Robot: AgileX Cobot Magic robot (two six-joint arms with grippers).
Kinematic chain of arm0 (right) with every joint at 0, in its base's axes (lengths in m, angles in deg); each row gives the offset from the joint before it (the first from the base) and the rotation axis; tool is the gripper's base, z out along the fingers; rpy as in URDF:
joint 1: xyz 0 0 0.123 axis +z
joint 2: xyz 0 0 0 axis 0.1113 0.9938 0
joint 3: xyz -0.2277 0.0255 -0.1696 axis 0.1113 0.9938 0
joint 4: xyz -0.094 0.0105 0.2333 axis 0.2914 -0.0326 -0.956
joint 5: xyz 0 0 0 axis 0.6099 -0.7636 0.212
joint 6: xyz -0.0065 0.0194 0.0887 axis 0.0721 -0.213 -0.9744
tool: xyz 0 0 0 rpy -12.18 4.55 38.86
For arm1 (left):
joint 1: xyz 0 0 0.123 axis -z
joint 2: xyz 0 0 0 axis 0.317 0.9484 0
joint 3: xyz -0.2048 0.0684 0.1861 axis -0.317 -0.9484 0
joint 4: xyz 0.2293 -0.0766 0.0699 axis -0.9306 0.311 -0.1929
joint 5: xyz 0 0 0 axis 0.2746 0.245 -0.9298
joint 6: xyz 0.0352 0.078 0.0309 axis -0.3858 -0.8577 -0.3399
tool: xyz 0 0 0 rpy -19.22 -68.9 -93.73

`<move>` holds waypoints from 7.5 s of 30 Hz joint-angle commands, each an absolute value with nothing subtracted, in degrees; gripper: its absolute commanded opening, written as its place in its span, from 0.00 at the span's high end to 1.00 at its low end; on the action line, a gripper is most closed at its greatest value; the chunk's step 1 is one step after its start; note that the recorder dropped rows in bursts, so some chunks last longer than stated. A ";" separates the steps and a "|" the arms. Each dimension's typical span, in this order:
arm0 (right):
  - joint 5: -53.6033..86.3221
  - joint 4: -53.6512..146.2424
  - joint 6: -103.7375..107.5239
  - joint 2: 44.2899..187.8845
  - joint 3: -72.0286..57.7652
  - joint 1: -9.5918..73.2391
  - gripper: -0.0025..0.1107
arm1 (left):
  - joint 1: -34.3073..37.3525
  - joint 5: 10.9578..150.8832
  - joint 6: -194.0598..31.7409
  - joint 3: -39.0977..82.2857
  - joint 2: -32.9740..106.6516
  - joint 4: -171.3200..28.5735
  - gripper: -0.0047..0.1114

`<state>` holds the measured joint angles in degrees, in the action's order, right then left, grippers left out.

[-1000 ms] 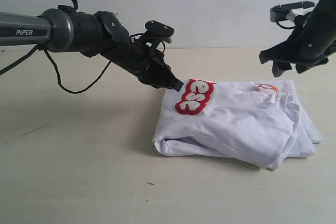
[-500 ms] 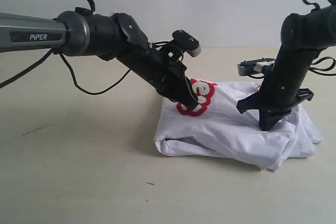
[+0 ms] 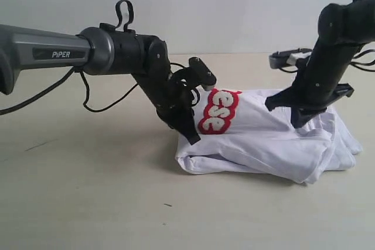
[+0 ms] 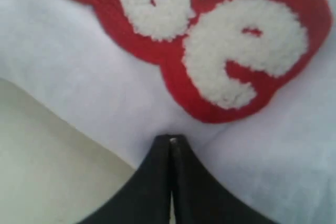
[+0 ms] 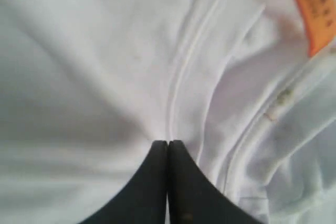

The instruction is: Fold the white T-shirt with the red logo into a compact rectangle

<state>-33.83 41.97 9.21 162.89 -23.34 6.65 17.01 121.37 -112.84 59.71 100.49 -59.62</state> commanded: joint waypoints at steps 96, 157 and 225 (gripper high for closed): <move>-22.42 39.85 8.66 169.93 -27.57 17.61 0.98 | -2.46 129.48 -105.03 38.46 93.34 -51.14 0.96; 5.98 37.30 5.62 89.22 5.30 16.91 0.98 | -6.50 82.52 -111.41 10.39 9.84 -24.35 0.96; -2.01 34.28 5.54 53.86 13.35 17.05 0.98 | -18.21 80.39 -60.79 -18.74 -32.97 -79.32 0.96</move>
